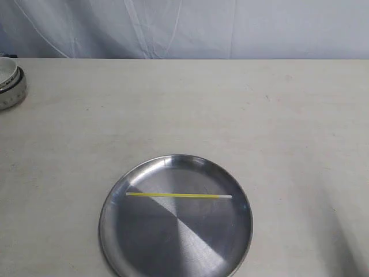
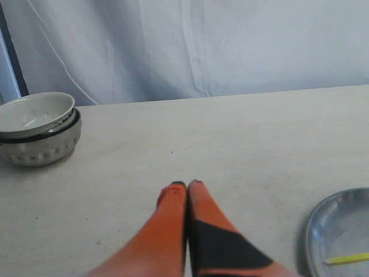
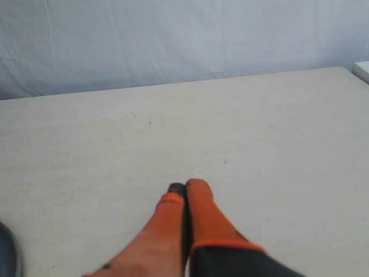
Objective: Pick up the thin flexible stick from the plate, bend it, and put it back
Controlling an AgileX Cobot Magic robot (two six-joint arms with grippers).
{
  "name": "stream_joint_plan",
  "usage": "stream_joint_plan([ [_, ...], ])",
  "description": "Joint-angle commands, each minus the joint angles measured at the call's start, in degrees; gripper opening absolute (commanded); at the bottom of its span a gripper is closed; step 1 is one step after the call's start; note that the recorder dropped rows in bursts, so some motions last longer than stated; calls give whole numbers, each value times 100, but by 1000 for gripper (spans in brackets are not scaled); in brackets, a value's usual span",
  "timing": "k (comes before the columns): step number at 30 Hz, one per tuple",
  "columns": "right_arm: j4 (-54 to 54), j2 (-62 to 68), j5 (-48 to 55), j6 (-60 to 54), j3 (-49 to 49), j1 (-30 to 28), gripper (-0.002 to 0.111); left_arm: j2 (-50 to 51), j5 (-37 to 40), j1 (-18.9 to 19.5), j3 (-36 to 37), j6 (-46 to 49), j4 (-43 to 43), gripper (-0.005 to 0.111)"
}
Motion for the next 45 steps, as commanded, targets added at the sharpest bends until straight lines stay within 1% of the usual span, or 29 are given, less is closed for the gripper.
stream_joint_plan([
  [1, -14, -33, -45, -17, 27, -37, -1, -37, -80, -27, 27, -30, 37, 0],
  [4, -14, -33, -129, -17, 27, -37, -1, -37, -80, -27, 27, -30, 37, 0],
  [7, 6, -33, -658, -17, 27, -37, -1, -37, -80, -27, 27, -30, 37, 0],
  [8, 217, -33, -963, 18, 27, -37, -1, -37, -80, -27, 27, -30, 37, 0],
  [9, 615, -33, -1245, 114, 27, -37, -1, -37, -80, -27, 27, -30, 37, 0],
  [12, 2206, -33, -2419, 1048, 27, -37, -1, -37, -80, -27, 27, -30, 37, 0],
  [13, 2929, -33, -2626, 1377, 27, -37, -1, -37, -80, -27, 27, -30, 37, 0],
  [14, 3398, -33, -2691, 1651, 27, -37, -1, -37, -80, -27, 27, -30, 37, 0],
  [16, 4119, -33, -2635, 1854, 27, -37, -1, -37, -80, -27, 27, -30, 37, 0],
  [18, 4135, -33, -2624, 1874, 27, -37, -1, -37, -80, -27, 27, -30, 37, 0],
  [22, 3709, 39, -2509, 1874, 23, -37, -1, -37, -80, -27, 27, -30, 37, 0],
  [24, 3202, 231, -2153, 1818, -283, -18, -1, -37, -80, -27, 27, -30, 37, 0],
  [27, 2292, 898, -1191, 1663, -1028, -5, -1, -37, -80, -27, 27, -30, 37, 0],
  [29, 1743, 1634, -539, 1245, -1666, -5, -1, -37, -80, -27, 27, -30, 37, 0],
  [32, 1495, 2901, 375, -55, -2793, -5, -1, -37, -80, -27, 27, -30, 37, 0],
  [35, 1748, 4290, 1088, -1884, -4027, -5, -1, -37, -80, -27, 27, -30, 37, 0],
  [38, 2222, 5517, 1800, -3493, -5206, 73, -1, -37, -80, -27, 27, -30, 37, 0],
  [39, 2353, 5935, 1998, -3871, -5499, 142, 1, -37, -80, -27, 27, -30, 37, 0],
  [41, 2621, 6713, 2464, -4620, -6163, 347, 11, -37, -80, -27, 27, -30, 37, 0],
  [44, 2638, 7697, 3010, -5052, -6929, 793, 35, -37, -80, -27, 27, -30, 37, 0],
  [45, 2589, 7953, 3178, -5065, -7154, 939, 40, -37, -80, -27, 27, -30, 37, 0],
])
